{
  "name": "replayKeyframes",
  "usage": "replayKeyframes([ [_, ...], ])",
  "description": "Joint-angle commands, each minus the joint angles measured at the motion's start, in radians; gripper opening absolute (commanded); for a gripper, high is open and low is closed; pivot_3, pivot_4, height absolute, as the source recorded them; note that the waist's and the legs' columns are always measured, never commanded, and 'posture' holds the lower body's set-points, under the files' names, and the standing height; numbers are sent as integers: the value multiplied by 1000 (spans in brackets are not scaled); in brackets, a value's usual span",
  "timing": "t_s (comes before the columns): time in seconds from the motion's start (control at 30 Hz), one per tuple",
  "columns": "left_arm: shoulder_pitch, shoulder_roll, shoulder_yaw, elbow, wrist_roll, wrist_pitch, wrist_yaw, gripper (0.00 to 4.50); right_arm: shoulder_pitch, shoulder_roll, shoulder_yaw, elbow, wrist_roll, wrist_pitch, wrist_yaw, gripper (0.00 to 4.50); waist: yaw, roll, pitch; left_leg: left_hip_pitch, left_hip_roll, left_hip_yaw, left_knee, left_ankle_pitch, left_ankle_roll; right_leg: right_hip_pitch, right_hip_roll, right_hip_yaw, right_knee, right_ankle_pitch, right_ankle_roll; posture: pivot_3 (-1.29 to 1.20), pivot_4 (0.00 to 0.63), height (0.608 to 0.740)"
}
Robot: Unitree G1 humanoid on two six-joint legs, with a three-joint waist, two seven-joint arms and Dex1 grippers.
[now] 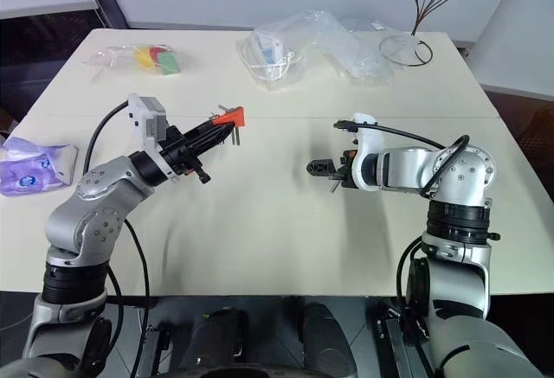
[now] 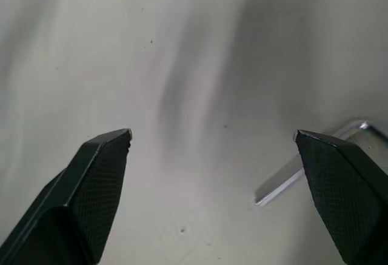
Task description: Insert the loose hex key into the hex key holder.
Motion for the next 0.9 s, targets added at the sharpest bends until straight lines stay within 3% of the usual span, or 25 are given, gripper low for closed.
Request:
replayKeyframes([
  [0.03, -12, 0, 4, -28, 7, -28, 0, 0, -30, -17, -11, 28, 138, 7, -107, 4479, 0, 0, 0, 0, 0, 0, 0, 0, 0, 0, 0, 0, 0, 0, 0, 0, 150, 740],
  [0.5, -9, -1, 7, -27, 16, -36, 4, 0, 1, -190, 237, 41, 575, -248, -391, 4479, 0, 0, 0, -6, 0, 0, 0, 0, 0, -4, 0, 0, -1, 0, 0, 0, 150, 740],
  [0.9, -13, -8, 3, -22, 28, -43, 5, 0, 12, -251, 348, 71, 597, -334, -365, 4479, 2, 0, 0, -12, 1, 0, 1, 0, 0, -10, 0, 0, -1, 0, 0, 0, 150, 740],
])
